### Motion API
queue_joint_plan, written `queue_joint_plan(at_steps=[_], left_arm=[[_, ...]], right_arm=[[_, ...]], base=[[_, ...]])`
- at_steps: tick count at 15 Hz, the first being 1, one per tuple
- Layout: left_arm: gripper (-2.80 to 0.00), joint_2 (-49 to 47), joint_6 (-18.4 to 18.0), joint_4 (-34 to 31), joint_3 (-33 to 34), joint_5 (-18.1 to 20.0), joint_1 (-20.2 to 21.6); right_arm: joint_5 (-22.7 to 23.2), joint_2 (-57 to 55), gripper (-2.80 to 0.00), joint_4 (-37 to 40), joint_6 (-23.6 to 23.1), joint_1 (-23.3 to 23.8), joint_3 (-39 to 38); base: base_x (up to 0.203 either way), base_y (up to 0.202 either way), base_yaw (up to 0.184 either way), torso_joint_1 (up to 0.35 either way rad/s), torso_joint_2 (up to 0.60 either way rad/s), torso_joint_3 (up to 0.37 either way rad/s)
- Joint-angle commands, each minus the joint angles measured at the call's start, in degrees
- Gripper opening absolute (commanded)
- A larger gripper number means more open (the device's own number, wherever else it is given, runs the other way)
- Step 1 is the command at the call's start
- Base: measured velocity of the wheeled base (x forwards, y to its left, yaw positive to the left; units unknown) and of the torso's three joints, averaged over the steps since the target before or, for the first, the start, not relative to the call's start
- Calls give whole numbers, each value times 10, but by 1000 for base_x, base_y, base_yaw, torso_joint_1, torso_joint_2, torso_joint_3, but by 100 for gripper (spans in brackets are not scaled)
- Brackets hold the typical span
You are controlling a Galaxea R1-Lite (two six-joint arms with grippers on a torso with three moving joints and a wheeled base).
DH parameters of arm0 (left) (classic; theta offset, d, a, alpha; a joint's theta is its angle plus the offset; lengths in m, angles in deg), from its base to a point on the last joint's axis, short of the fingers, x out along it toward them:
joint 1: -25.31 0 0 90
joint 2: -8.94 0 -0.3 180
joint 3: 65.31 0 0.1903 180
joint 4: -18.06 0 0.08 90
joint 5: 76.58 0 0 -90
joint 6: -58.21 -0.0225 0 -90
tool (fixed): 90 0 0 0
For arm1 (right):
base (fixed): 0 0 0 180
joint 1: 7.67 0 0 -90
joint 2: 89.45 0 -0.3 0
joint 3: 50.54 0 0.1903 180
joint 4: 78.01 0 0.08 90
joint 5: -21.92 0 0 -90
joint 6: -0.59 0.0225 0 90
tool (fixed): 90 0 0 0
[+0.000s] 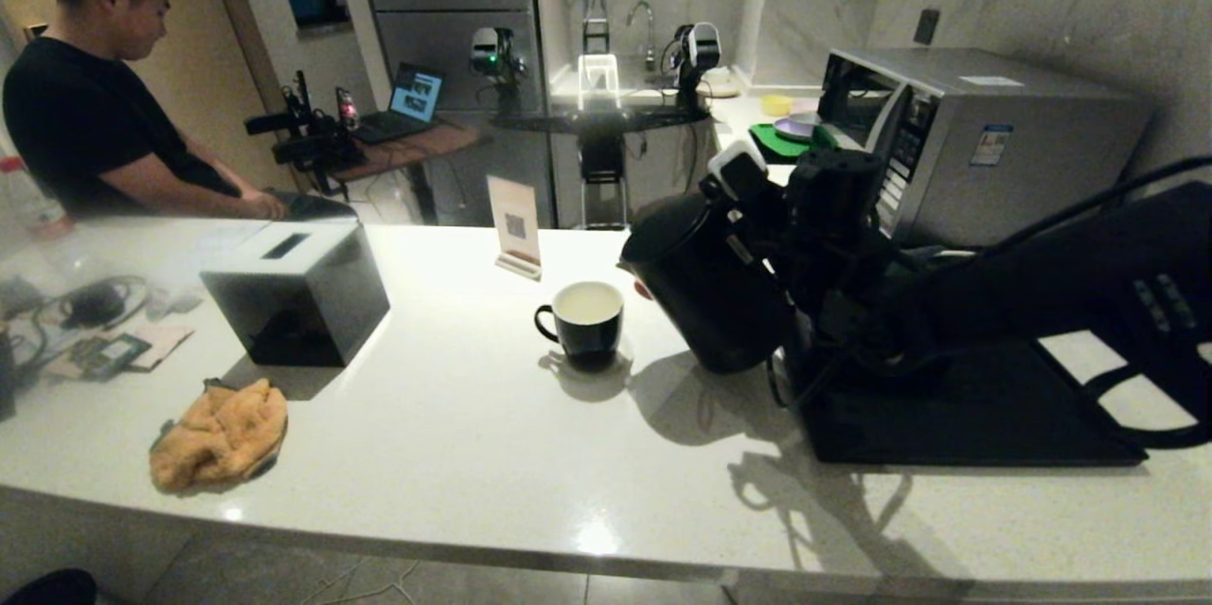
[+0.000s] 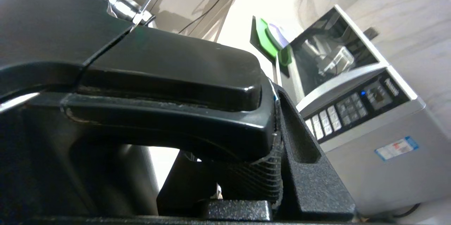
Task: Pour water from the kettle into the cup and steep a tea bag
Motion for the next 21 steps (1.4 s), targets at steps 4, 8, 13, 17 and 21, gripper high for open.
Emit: queue_joint_plan(at_steps=[4,8,13,17,21], left_arm=[[-280,-1,0,-1,0,0,0],[-280,-1,0,0,0,0,0],[-280,-1,0,0,0,0,0],[-280,-1,0,-1,0,0,0],[-280,-1,0,0,0,0,0]], right_arm=[[-1,-14,-280,0,-26,-10,32],[-1,-21,-280,-2,-47,-18,34],[-1,-25,-280,-1,-87,-21,47],[-1,-34,-280,-3,-109,-31,63],[0,-35,-280,-5,-130,-38,70]], base=[[0,0,0,0,0,0],[0,0,0,10,0,1],[0,0,0,0,0,0],[0,0,0,0,0,0],[0,0,0,0,0,0]])
